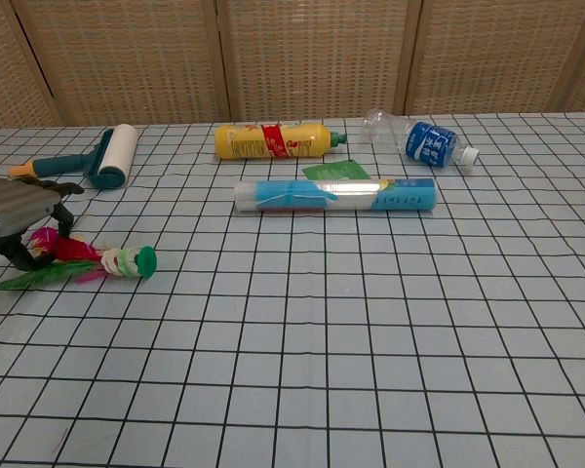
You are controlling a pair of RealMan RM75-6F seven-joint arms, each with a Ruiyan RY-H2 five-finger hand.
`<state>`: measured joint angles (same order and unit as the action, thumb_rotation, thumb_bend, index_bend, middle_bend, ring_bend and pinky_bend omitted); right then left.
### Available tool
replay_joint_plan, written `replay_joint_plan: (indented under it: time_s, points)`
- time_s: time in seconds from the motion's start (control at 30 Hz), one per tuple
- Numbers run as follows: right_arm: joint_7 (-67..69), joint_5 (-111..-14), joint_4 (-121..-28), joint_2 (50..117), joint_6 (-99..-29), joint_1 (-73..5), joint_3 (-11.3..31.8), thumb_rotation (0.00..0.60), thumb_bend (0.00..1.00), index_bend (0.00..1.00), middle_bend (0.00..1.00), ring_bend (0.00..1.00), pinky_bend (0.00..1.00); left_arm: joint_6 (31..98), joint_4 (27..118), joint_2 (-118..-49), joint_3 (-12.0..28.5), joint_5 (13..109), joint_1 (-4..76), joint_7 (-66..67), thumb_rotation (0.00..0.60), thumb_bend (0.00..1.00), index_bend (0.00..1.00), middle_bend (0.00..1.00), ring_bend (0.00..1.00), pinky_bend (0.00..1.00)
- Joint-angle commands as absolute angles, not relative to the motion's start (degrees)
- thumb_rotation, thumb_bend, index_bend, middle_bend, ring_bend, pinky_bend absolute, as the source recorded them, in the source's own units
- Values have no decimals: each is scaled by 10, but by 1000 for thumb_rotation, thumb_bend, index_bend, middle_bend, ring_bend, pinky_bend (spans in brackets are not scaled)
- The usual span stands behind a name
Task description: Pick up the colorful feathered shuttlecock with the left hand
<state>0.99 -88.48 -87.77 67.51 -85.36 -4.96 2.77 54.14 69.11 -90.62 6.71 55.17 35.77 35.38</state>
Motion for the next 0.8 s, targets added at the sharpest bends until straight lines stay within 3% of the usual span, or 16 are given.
replay_joint_plan:
  time_s: [0.03,0.4,0.8]
  points:
    - [12,-885,-878,674,-854,-49,28,600,105,0,0,0,47,555,708,-894,67,563,357,353,600,476,590,0,0,0]
    - [25,-891,-883,667,-863,-47,28,600,105,0,0,0,47,633,854,-799,87,604,368,417,600,475,605,0,0,0]
    - [38,-895,-886,661,-871,-44,29,600,105,0,0,0,47,666,941,-761,97,593,383,482,600,475,605,0,0,0]
